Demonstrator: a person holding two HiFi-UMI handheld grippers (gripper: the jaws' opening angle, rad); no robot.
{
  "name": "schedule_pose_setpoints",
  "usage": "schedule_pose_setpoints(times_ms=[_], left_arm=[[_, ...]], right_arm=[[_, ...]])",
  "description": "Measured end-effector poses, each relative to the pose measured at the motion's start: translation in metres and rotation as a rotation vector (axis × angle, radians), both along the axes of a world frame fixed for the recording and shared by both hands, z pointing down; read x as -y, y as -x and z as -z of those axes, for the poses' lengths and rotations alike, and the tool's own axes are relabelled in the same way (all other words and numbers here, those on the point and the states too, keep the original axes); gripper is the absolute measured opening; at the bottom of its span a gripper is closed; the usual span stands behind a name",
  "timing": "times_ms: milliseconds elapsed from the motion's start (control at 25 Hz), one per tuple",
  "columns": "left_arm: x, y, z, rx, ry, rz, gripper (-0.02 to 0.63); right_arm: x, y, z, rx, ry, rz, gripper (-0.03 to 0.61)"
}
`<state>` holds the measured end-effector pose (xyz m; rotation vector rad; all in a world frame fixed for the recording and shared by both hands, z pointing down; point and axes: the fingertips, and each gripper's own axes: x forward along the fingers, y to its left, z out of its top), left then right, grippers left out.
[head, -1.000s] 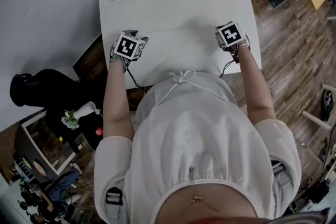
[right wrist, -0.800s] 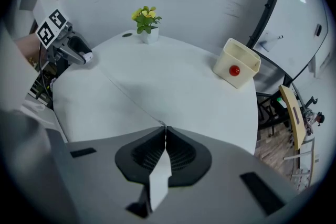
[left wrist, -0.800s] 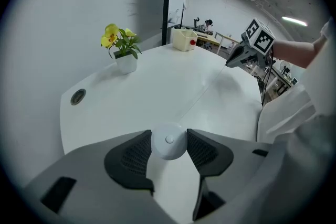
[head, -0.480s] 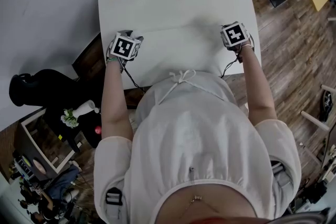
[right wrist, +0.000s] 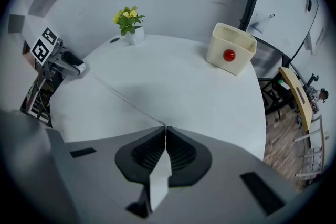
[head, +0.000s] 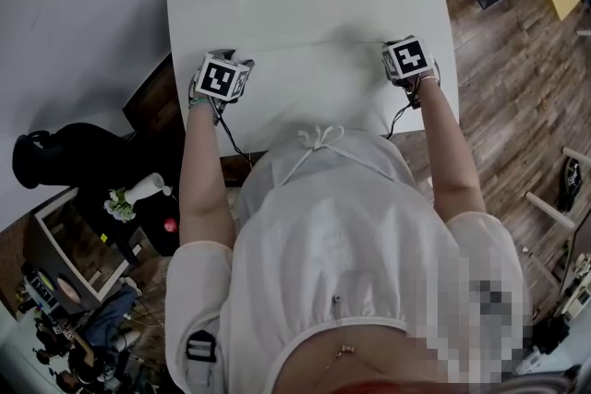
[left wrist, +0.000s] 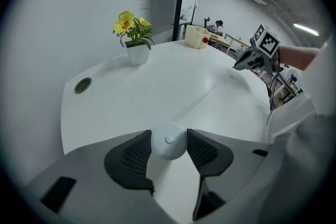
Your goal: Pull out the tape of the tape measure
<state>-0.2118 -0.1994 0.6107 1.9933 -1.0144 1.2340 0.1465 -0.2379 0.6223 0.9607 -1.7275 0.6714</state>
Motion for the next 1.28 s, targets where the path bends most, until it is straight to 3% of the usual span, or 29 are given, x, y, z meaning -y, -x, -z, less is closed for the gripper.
schedule_pose_setpoints(times_ms=[920,1280], left_arm=[[0.012,-0.01,-0.029,0.036,0.05,-0.04,0.23],[0.011,-0.009,-0.022,-0.004,-0.028,-0.032,0.232]], right_arm=[[0.005,0.012,-0.024,-0.019,-0.001,0.008,0.02],[0.011,-0.003,-0.018,-0.058,-0.088,-0.06,0.171]])
